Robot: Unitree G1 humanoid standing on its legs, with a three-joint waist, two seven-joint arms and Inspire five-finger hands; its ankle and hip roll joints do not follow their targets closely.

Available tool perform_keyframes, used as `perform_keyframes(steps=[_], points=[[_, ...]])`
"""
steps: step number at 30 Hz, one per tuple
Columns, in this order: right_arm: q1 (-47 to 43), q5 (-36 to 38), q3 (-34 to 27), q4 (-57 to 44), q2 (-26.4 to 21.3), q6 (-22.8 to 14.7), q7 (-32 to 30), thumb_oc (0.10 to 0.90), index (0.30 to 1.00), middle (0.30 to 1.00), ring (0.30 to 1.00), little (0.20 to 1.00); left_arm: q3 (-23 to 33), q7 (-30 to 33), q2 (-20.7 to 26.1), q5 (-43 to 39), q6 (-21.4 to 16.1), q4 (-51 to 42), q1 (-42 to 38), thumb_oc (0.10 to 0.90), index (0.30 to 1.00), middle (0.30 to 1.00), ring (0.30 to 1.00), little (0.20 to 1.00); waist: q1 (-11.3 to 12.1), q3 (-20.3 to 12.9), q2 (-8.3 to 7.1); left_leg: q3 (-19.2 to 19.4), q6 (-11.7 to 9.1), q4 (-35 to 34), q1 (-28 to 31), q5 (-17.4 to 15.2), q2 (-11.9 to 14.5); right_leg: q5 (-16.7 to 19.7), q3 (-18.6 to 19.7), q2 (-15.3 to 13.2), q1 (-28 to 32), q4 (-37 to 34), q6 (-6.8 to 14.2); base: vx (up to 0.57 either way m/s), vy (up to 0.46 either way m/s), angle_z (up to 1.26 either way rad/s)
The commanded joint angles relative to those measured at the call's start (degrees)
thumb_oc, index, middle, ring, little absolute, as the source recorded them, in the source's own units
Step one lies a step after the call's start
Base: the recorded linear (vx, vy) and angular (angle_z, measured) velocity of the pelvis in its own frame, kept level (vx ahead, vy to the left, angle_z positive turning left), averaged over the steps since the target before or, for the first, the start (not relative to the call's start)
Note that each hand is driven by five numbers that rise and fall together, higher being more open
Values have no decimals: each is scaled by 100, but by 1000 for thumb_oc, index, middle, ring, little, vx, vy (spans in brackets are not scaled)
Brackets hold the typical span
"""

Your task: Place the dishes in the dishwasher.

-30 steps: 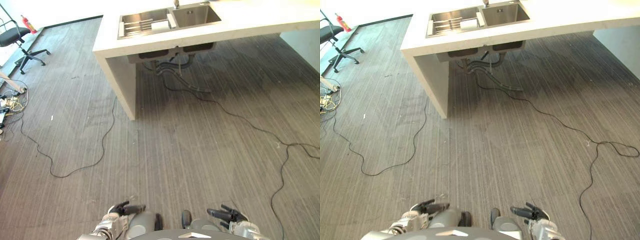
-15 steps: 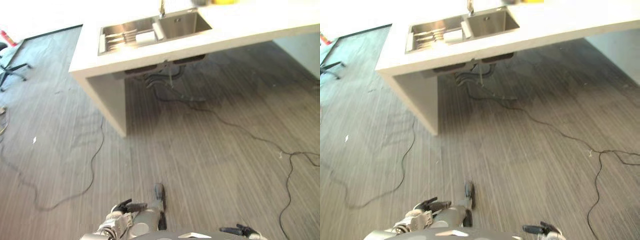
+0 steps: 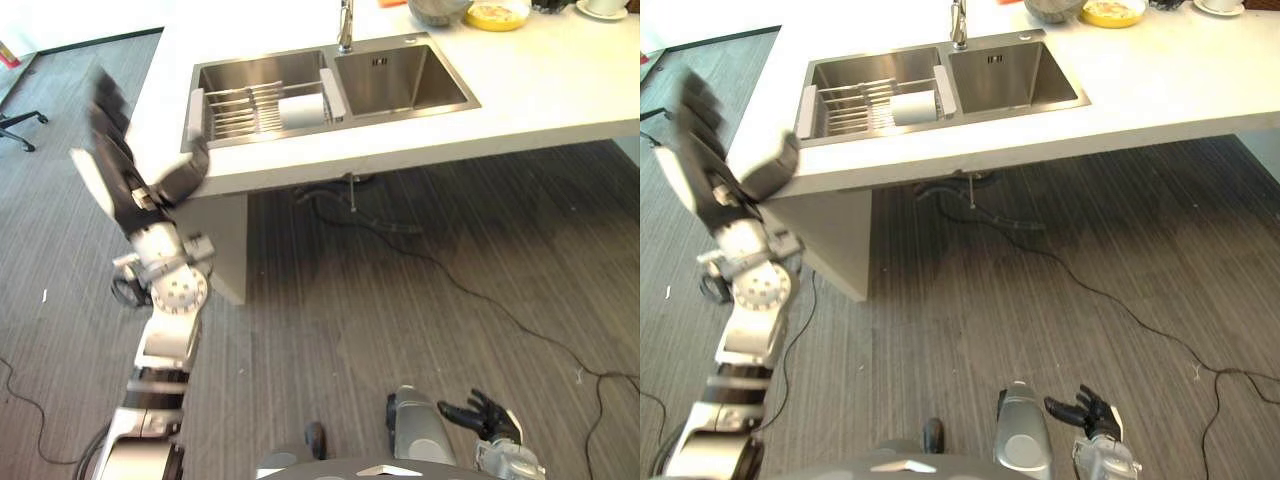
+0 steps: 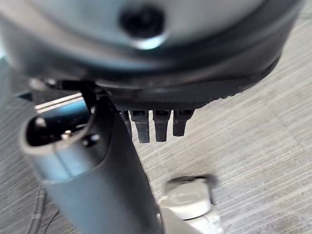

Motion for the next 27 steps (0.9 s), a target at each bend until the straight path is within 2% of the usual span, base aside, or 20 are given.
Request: perform_keyframes(steps=[1, 2, 3, 5, 8, 9, 10, 12, 13, 14, 15, 16, 18, 19, 20, 21, 22, 24, 25, 27], points=[[-36, 57, -74, 294, -35, -204, -215, 800, 900, 900, 900, 900, -450, -104, 118, 658, -29, -128, 169, 800, 900, 900, 900, 900, -310, -75, -185, 65, -230, -73, -434, -77, -194, 480, 970, 338, 1234, -1522, 206, 174, -105, 54], [-37, 58, -84, 301, -28, -207, -214, 800, 900, 900, 900, 900, -467, -101, 120, 663, -28, -117, 155, 800, 900, 900, 900, 900, -285, -82, -182, 78, -231, -73, -436, -83, -187, 524, 979, 344, 1259, -1593, 206, 284, -271, 72], [-30, -6, -44, 588, 17, -84, -190, 800, 900, 900, 900, 900, -731, -514, 218, 919, 125, -86, 197, 800, 900, 900, 900, 900, -287, -135, -191, -22, -303, -73, -375, -63, -183, 737, 943, 303, 1241, -1670, 196, 177, -223, 69], [22, -195, 13, 771, -6, 19, -79, 800, 900, 900, 900, 900, -814, -775, 268, 1149, 230, -22, 255, 800, 900, 900, 900, 900, -315, -211, -179, -93, -351, -73, -269, -86, -158, 864, 715, 215, 1414, -1822, 160, 211, -259, 48], [-22, -365, 8, 890, -174, 119, 57, 800, 900, 900, 900, 900, -721, -1075, 261, 986, 231, -17, 483, 800, 900, 900, 900, 900, -353, -279, -68, -192, -494, 146, -226, -126, 9, 799, 575, 311, 1740, -1975, 34, 172, -238, 28], [-64, -362, -31, 878, -246, 106, 75, 800, 900, 900, 900, 900, -668, -1164, 270, 923, 242, -30, 547, 800, 900, 900, 900, 900, -343, -231, -49, -181, -583, 624, -363, -174, 27, 768, 501, 303, 1853, -2019, -3, 101, -270, 29], [-88, -337, -99, 853, -311, 104, 76, 800, 900, 900, 900, 900, -590, -1219, 338, 987, 281, -83, 594, 800, 900, 900, 900, 900, -326, -166, -33, -134, -697, 1180, -568, -68, 2, 738, 433, 301, 1969, -2058, -46, 72, -258, 25], [-39, -291, -244, 790, -415, 55, 56, 800, 900, 900, 900, 900, -518, -1214, 586, 1464, 387, -129, 588, 800, 900, 900, 900, 900, -255, -24, -81, 7, -836, 2228, -1038, 339, -7, 616, 374, 248, 2248, -2118, -152, 46, -211, 19], [-40, -292, -250, 789, -409, 55, 55, 800, 900, 900, 900, 900, -524, -1208, 587, 1472, 390, -128, 580, 800, 900, 900, 900, 900, -267, -9, -73, -14, -838, 2316, -1077, 298, 4, 611, 356, 260, 2256, -2115, -154, 65, -250, 24], [-56, -243, -335, 729, -497, -1, 30, 800, 900, 900, 900, 900, -512, -1129, 906, 2111, 429, -351, 484, 800, 900, 900, 900, 900, -145, 173, -106, 10, -936, 3025, -1453, 548, -53, 507, 352, 227, 2458, -2134, -245, 146, -203, 27], [-68, -282, -317, 764, -457, 52, 38, 800, 900, 900, 900, 900, -565, -1172, 878, 2240, 450, -447, 497, 800, 900, 900, 900, 900, -170, 193, -109, 274, -875, 3066, -1740, 528, 136, 339, 254, 169, 2632, -2158, -275, 157, -206, 27], [-64, -283, -314, 763, -462, 52, 39, 800, 900, 900, 900, 900, -560, -1177, 873, 2241, 450, -453, 508, 800, 900, 900, 900, 900, -165, 187, -107, 283, -876, 3054, -1731, 527, 137, 337, 261, 169, 2632, -2158, -276, 175, -15, 34], [7, -322, -299, 781, -439, 79, 96, 800, 900, 900, 900, 900, -560, -1149, 877, 2303, 441, -462, 535, 800, 900, 900, 900, 900, -204, 135, -21, 511, -848, 2199, -1678, 503, 558, 246, 205, 109, 2718, -2148, -210, 158, 87, 24], [19, -321, -297, 780, -446, 79, 99, 800, 900, 900, 900, 900, -564, -1144, 870, 2307, 439, -458, 543, 800, 900, 900, 900, 900, -185, 136, -33, 545, -852, 2087, -1589, 535, 544, 233, 223, 95, 2740, -2146, -211, 268, 148, 16], [65, -398, -283, 771, -490, 86, 146, 800, 900, 900, 900, 900, -626, -1156, 909, 2304, 433, -484, 461, 800, 900, 900, 900, 900, -212, 72, 76, 709, -882, 922, -1390, 675, 836, 130, 126, 82, 2797, -2138, -108, 272, 133, 7], [51, -475, -247, 750, -521, 88, 156, 800, 900, 900, 900, 900, -674, -1155, 911, 2303, 407, -556, 402, 800, 900, 900, 900, 900, -203, 58, 118, 743, -915, 430, -1395, 816, 913, 82, 72, 58, 2833, -2148, -62, 315, 171, 7], [35, -565, -210, 744, -556, 88, 149, 800, 900, 900, 900, 900, -726, -1154, 961, 2351, 413, -590, 362, 800, 900, 900, 900, 900, -194, 41, 140, 765, -953, 272, -1434, 907, 976, 36, 23, 22, 2894, -2153, -28, 200, 112, 6], [87, -712, -137, 758, -487, 40, 168, 800, 900, 900, 900, 900, -775, -1107, 1113, 2584, 392, -623, 387, 800, 900, 900, 900, 900, -265, -108, 226, 742, -973, -34, -1184, 973, 979, -7, -20, 48, 2963, -2148, 24, 164, 97, -6], [101, -718, -136, 759, -475, 32, 164, 800, 900, 900, 900, 900, -788, -1094, 1117, 2598, 393, -618, 394, 800, 900, 900, 900, 900, -272, -120, 217, 732, -975, -35, -1184, 969, 976, -11, -32, 48, 2970, -2151, 26, 212, 155, -29], [112, -628, -228, 855, -335, 49, 93, 800, 900, 900, 900, 900, -992, -1211, 1227, 2878, 366, -771, 303, 800, 900, 900, 900, 900, -320, -341, 128, 822, -931, -73, -1018, 816, 795, 75, -109, -148, 3008, -2095, 98, 234, 213, -10]])
